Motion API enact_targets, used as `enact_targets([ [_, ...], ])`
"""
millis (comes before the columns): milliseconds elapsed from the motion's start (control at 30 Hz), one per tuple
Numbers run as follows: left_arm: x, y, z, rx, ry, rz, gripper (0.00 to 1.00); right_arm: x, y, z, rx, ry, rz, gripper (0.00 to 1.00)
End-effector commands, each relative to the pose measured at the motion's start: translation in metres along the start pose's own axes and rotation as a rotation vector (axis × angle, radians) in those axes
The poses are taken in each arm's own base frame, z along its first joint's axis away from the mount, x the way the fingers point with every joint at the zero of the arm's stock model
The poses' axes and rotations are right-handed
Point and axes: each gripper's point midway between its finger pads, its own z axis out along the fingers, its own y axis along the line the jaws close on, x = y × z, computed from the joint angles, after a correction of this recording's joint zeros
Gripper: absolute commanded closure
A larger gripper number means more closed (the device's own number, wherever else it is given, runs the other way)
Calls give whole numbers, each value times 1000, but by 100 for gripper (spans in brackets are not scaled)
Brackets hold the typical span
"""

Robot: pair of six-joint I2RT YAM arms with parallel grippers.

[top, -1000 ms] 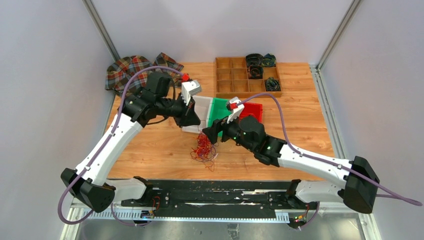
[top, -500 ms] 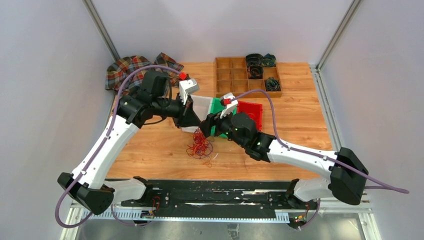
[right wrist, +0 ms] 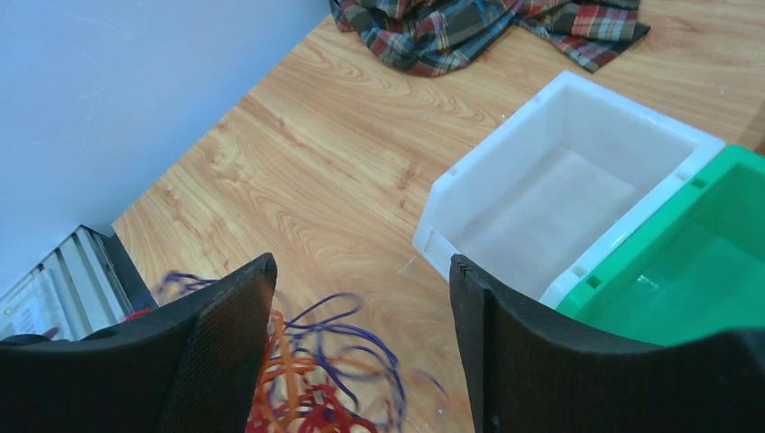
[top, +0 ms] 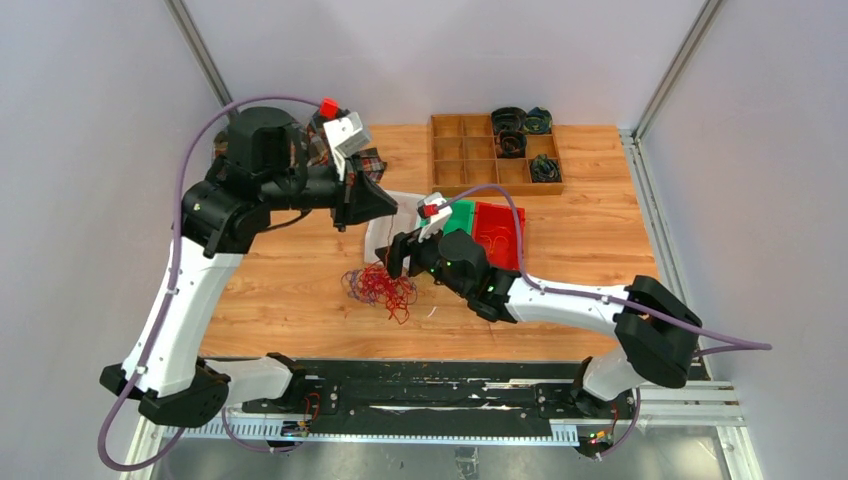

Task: Untangle the cables

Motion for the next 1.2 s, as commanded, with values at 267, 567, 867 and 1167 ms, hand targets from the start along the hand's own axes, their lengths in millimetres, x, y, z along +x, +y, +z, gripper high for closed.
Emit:
enact_targets([
  [267,-101,-11,-47,-142,-248,217,99,65,-18,0,65,96,-19,34],
  [567,-164,-18,-87,-278,-458,341,99,113,-31,-7,109,186,-47,37],
  [867,-224,-16,-145,-521,-725,496,99,129,-37,-6,130,211,-66,34],
  [1167,-289,-45,-240,-784,-1108,700,99,124,-40,-5,150,192,-63,28],
])
